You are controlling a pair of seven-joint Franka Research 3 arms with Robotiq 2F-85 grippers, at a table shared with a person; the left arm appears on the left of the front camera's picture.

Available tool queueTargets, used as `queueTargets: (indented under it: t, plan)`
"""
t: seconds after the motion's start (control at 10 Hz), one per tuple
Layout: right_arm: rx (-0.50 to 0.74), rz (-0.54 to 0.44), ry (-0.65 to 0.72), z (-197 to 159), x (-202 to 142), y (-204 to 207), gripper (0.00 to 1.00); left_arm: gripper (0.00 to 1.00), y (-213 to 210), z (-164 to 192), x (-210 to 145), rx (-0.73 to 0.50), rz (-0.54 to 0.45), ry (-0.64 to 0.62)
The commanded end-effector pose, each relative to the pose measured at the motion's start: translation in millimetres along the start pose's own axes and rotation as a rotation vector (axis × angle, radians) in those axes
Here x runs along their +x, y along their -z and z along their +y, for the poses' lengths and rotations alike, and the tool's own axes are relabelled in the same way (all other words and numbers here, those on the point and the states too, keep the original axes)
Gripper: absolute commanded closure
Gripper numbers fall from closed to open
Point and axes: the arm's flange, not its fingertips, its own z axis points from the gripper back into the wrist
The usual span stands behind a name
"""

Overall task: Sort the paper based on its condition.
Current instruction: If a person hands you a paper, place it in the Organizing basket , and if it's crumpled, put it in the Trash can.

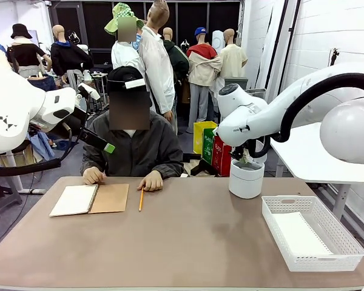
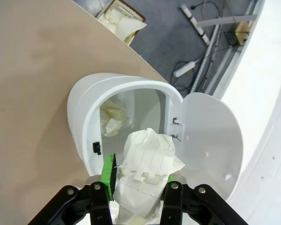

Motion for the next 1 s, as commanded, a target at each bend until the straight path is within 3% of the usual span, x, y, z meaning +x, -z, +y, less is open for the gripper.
queueTargets:
  t: [0.0,0.4,0.7,0.9]
  plan:
    - [-0.056,0.019,0.027,-2.7,8.7,7.8,0.55,0.0,-0.8,1.4,-0.2,-0.008,0.004,-0.005]
    - [-0.054,0.032,0.025,-4.0,15.0,15.1,0.55,0.0,-0.8,1.4,-0.2,-0.008,0.004,-0.005]
    - [-0.042,0.04,0.028,-3.5,15.2,11.7,0.0,0.0,-0.8,1.4,-0.2,-0.008,0.004,-0.005]
    - [-0.037,0.028,0.024,-3.8,14.9,10.3,0.0,0.0,-0.8,1.4,-0.2,-0.008,0.004,-0.005]
